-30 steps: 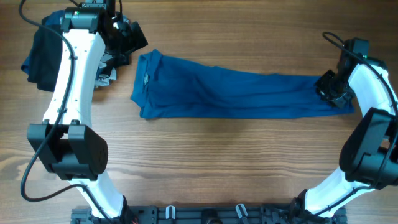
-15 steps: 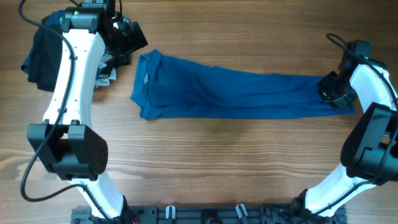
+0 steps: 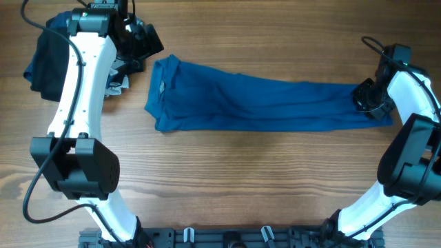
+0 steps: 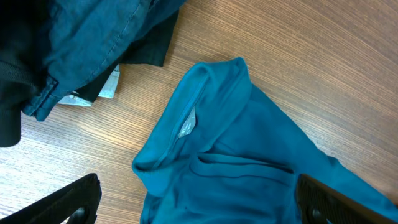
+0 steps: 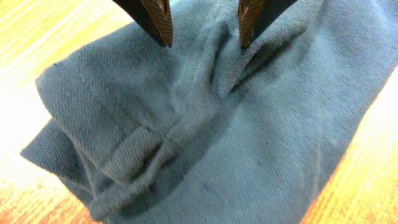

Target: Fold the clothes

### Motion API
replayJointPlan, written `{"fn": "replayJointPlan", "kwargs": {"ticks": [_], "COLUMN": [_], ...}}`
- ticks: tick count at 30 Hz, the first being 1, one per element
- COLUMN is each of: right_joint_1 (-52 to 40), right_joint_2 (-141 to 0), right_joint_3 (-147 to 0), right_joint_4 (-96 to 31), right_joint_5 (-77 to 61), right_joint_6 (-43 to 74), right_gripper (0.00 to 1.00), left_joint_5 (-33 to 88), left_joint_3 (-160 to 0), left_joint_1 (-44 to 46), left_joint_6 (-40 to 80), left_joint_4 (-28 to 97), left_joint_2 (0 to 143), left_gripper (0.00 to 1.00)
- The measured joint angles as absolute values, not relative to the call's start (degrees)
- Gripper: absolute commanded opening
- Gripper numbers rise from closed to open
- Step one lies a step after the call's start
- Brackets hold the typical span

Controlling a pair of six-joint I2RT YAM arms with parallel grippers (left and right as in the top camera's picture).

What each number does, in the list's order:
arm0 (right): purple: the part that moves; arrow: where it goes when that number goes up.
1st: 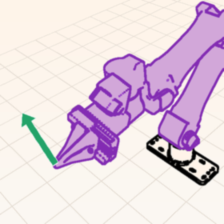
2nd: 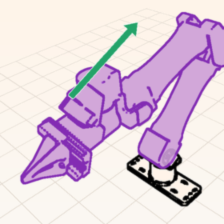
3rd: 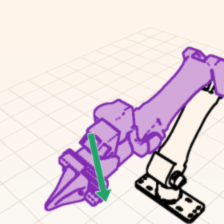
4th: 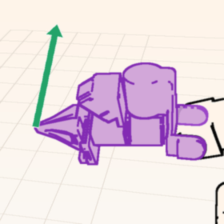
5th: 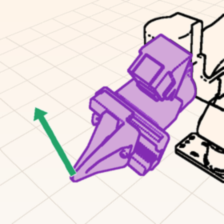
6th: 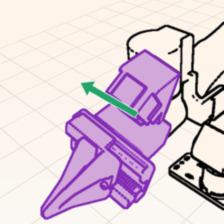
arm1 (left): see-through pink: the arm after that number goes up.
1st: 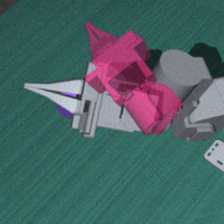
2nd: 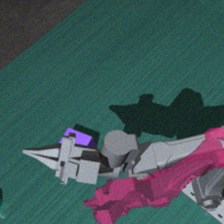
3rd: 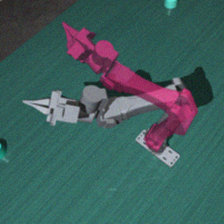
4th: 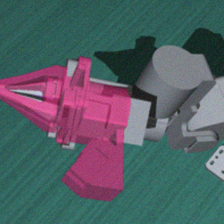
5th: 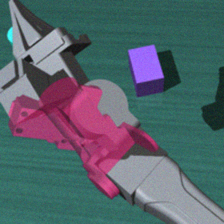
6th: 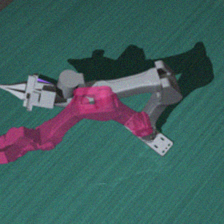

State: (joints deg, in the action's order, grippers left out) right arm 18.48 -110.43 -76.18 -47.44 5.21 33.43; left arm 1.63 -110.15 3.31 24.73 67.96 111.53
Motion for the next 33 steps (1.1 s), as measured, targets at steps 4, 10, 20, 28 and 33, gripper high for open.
{"fn": "replayJointPlan", "kwargs": {"ticks": [4, 10, 20, 28, 33], "right_joint_1": [18.5, 18.5, 18.5, 20.8, 21.5], "right_joint_2": [-110.7, -110.7, -110.7, -107.8, -107.6], "right_joint_3": [-75.3, -75.1, -75.1, -75.1, -75.1], "right_joint_4": [-46.2, -46.2, -46.6, -54.5, -55.4], "right_joint_5": [5.2, 5.2, 5.2, 5.2, 5.2], "right_joint_6": [33.4, 33.5, 33.7, 34.2, 34.9], "right_gripper": [0.38, 0.22, 0.04, 0.04, 0.04], "left_joint_5": [1.6, 1.6, 1.6, 1.6, 1.6], "left_joint_3": [-110.1, -110.1, -110.1, -110.1, -110.1], "left_joint_1": [3.3, 3.3, 3.3, 3.3, 3.3], "left_joint_6": [24.7, 24.7, 24.7, 24.7, 24.7], "left_joint_4": [68.0, 68.0, 68.0, 68.0, 68.0], "left_joint_2": [111.5, 111.5, 111.5, 111.5, 111.5], "left_gripper": [1.0, 1.0, 1.0, 1.0, 1.0]}}
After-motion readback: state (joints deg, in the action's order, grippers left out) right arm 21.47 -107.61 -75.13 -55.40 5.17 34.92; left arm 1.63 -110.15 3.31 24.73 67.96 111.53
